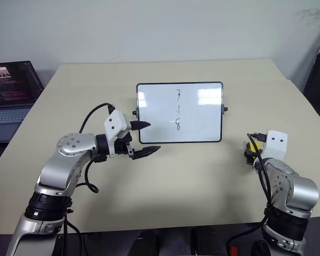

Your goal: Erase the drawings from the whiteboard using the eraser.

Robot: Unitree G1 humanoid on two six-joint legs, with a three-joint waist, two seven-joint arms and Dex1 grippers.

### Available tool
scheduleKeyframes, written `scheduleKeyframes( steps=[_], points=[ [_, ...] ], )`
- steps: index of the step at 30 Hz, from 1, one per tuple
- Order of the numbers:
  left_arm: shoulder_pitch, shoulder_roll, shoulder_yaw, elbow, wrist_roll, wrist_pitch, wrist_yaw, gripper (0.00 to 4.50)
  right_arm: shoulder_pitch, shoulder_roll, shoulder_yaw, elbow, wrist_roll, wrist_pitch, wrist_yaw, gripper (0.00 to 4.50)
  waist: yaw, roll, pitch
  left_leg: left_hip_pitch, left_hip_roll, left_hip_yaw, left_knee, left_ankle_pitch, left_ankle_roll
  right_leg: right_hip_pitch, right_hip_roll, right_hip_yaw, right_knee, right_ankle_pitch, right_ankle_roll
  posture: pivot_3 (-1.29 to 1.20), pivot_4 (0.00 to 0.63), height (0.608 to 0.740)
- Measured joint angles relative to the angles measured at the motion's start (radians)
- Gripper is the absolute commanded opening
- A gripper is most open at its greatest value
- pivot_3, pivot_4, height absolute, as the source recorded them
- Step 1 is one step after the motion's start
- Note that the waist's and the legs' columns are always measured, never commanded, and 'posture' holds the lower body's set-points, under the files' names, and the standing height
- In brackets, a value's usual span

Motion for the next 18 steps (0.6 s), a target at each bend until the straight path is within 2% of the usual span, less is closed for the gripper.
scheduleKeyframes(
  steps=[18],
  points=[
    [-0.002,0.000,0.000,0.001,0.001,0.000,0.000,4.50,-0.006,0.000,0.000,0.000,0.000,-0.016,-0.003,3.14,0.000,0.000,0.000,0.000,0.000,0.000,0.000,0.000,0.000,0.000,0.000,0.000,0.000,0.000,0.000,0.00,0.150,0.740]
  ],
)
